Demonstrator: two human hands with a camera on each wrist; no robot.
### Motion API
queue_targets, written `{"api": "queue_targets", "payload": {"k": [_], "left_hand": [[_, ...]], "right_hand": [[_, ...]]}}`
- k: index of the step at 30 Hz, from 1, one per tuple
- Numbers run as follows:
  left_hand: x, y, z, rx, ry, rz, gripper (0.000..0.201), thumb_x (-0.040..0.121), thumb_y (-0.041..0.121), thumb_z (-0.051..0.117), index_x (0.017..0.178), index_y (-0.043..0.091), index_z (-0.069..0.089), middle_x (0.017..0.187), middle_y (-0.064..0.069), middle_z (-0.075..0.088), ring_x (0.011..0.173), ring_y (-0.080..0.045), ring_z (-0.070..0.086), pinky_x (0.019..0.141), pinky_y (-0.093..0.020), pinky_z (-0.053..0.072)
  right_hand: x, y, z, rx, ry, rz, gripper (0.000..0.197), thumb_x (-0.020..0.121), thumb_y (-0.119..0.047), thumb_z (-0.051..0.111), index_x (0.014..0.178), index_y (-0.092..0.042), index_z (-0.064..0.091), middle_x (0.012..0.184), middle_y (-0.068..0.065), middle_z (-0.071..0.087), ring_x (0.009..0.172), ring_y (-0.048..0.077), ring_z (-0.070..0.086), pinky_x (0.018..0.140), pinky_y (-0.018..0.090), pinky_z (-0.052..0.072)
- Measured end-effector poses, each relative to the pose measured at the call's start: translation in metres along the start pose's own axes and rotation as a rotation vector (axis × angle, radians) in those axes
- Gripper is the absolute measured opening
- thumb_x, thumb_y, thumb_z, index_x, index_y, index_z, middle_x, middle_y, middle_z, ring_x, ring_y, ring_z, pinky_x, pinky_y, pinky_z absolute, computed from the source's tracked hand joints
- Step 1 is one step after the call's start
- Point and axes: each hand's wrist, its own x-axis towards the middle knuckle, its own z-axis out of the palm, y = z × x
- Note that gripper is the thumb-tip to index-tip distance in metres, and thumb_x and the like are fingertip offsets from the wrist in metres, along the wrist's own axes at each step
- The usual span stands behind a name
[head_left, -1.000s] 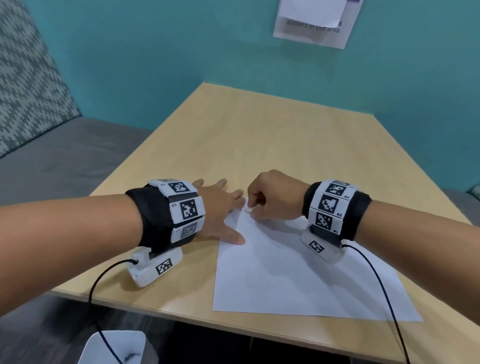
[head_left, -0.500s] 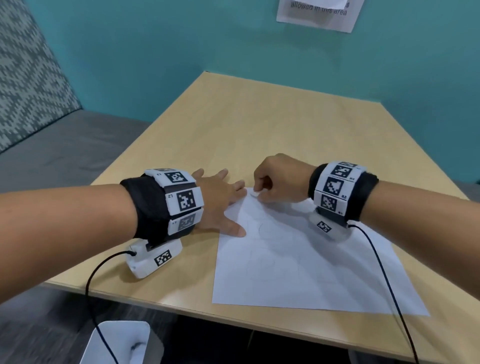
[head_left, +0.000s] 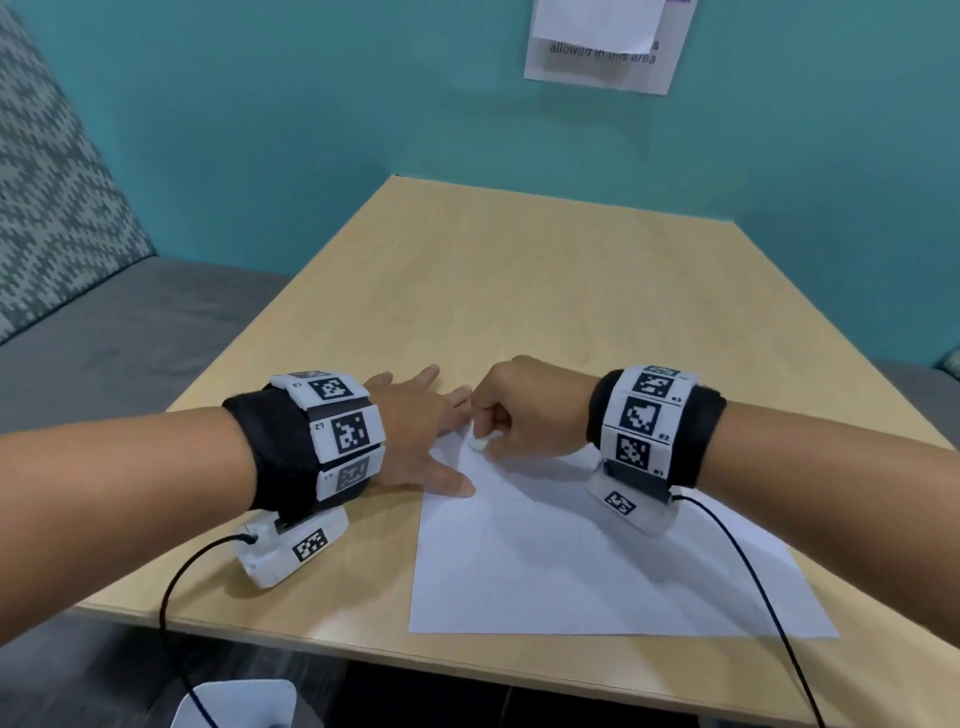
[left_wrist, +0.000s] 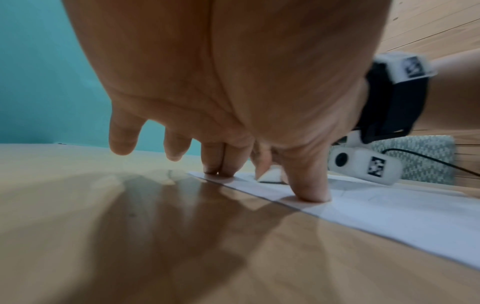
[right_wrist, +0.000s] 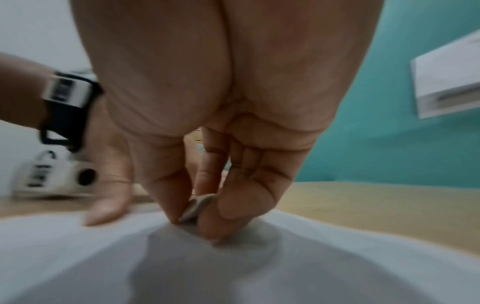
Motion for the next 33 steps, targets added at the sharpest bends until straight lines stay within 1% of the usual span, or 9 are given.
{"api": "queue_targets", "payload": {"k": [3,8,12,16,20,26,28,31,33], "left_hand": [[0.001,0.001,0.0,0.04,-0.02,-0.017,0.095,0.086,0.076,0.044,0.159,0.03,0.003,0.165,0.015,-0.008,0.152,-0.022,-0.013,0.12,-0.056,0.008],[0.001,-0.001,0.0,0.021,-0.015,0.008,0.092,0.086,0.075,0.045,0.158,0.035,0.005,0.165,0.016,-0.008,0.152,-0.024,-0.014,0.119,-0.058,0.009],[0.0,0.001,-0.003,0.051,-0.044,-0.021,0.096,0.087,0.075,0.044,0.159,0.03,0.0,0.164,0.015,-0.011,0.151,-0.022,-0.017,0.12,-0.056,0.007],[-0.001,0.002,-0.004,0.059,-0.038,-0.009,0.094,0.088,0.074,0.045,0.159,0.029,0.002,0.165,0.014,-0.009,0.152,-0.024,-0.016,0.12,-0.057,0.009],[-0.002,0.004,-0.01,0.125,-0.058,-0.026,0.094,0.087,0.075,0.043,0.159,0.029,0.003,0.165,0.013,-0.008,0.151,-0.023,-0.018,0.12,-0.057,0.005],[0.015,0.012,-0.018,0.096,-0.067,0.058,0.094,0.088,0.07,0.048,0.157,0.037,-0.008,0.165,0.017,-0.003,0.151,-0.024,-0.017,0.119,-0.06,0.001],[0.017,0.011,-0.018,0.109,-0.076,0.07,0.092,0.087,0.071,0.046,0.157,0.038,-0.003,0.165,0.018,0.0,0.151,-0.025,-0.018,0.118,-0.063,0.001],[0.012,0.011,-0.019,0.051,-0.049,0.076,0.068,0.088,0.067,0.051,0.148,0.036,0.038,0.163,0.018,0.012,0.15,-0.023,-0.023,0.118,-0.062,-0.001],[0.01,0.01,-0.018,0.036,-0.019,0.074,0.065,0.088,0.067,0.053,0.144,0.036,0.043,0.165,0.013,0.008,0.149,-0.025,-0.025,0.118,-0.062,-0.001]], "right_hand": [[0.007,0.025,-0.014,-0.021,0.075,0.12,0.007,0.079,-0.015,0.066,0.075,-0.02,0.064,0.065,-0.014,0.053,0.068,0.014,0.055,0.06,0.021,0.043],[0.0,0.003,0.004,0.003,0.019,-0.001,0.004,0.079,-0.017,0.066,0.077,-0.019,0.064,0.064,-0.011,0.054,0.063,0.013,0.054,0.063,0.028,0.049],[0.004,0.027,-0.012,-0.013,0.067,0.141,0.011,0.078,-0.017,0.067,0.072,-0.022,0.06,0.065,-0.013,0.054,0.065,0.012,0.054,0.062,0.024,0.043],[0.002,0.011,0.0,-0.026,0.017,0.064,0.01,0.079,-0.02,0.066,0.072,-0.022,0.059,0.065,-0.012,0.053,0.065,0.013,0.054,0.061,0.027,0.048],[0.001,0.024,-0.007,0.01,0.06,0.151,0.01,0.079,-0.022,0.068,0.073,-0.024,0.06,0.066,-0.013,0.052,0.063,0.01,0.052,0.06,0.023,0.042],[0.004,0.018,-0.002,-0.018,0.047,0.132,0.008,0.081,-0.017,0.066,0.081,-0.009,0.066,0.076,0.007,0.065,0.071,0.024,0.059,0.066,0.034,0.051],[0.003,0.018,-0.003,-0.005,0.049,0.138,0.009,0.082,-0.017,0.065,0.08,-0.008,0.066,0.078,0.007,0.066,0.072,0.025,0.06,0.067,0.034,0.052],[-0.008,-0.003,0.007,0.031,0.013,0.027,0.007,0.08,-0.015,0.065,0.077,-0.01,0.067,0.071,0.002,0.062,0.066,0.02,0.056,0.064,0.032,0.05],[-0.011,-0.008,0.01,0.046,-0.007,-0.006,0.008,0.079,-0.015,0.065,0.077,-0.008,0.068,0.069,0.002,0.062,0.065,0.02,0.056,0.064,0.032,0.05]]}}
